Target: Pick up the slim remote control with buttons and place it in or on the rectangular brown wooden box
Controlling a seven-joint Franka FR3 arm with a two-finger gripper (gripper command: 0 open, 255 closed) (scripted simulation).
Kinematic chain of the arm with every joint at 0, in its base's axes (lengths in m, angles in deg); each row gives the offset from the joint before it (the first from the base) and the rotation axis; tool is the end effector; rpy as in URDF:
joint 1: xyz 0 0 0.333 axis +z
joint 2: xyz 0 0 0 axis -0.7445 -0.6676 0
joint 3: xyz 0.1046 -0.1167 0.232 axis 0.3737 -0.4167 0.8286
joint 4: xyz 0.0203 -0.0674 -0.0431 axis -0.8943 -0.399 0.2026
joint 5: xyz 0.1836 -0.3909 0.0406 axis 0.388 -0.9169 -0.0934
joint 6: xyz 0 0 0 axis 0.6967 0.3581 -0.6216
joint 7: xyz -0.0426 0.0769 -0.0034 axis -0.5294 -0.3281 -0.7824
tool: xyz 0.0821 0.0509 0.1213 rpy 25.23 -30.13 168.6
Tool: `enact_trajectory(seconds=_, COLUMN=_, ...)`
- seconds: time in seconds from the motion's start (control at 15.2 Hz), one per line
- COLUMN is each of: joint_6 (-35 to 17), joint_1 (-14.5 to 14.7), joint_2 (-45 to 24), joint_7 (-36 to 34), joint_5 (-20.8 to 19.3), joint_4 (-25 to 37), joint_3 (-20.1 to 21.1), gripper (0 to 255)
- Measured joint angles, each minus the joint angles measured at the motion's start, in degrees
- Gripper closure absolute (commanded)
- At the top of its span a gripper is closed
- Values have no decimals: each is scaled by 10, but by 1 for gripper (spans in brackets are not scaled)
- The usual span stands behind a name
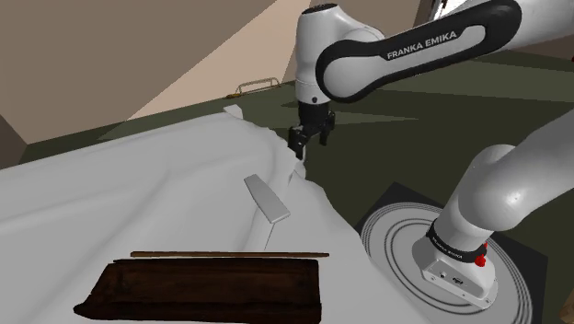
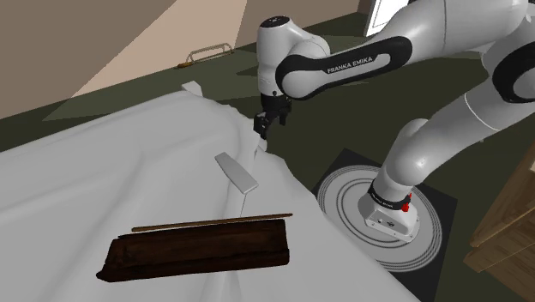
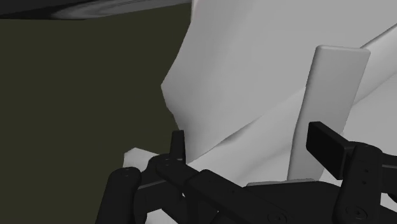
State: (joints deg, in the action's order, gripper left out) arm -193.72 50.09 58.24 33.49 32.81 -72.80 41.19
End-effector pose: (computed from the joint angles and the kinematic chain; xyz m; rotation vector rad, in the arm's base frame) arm 0.4441 0.1826 0.3750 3.0979 -0.1573 0.0368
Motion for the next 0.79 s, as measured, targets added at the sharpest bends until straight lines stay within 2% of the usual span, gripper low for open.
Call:
enact_trajectory(seconds=0.2, joint_6=-31, joint_1=-1, joint_2=-52, joint_7=-45, joint_5=-3, joint_4=18, joint_3=27, gripper=0)
enact_trajectory(seconds=0.46, joint_6=-75, joint_1=-4, joint_2=-145, joint_7=-116, joint_5=-26, joint_4=59, joint_3=63, gripper=0)
enact_trajectory(seconds=0.79, joint_6=-111, joint_1=5, joint_2=-271, joint_7=-212, joint_5=-81, joint_4=135, joint_3=91, gripper=0)
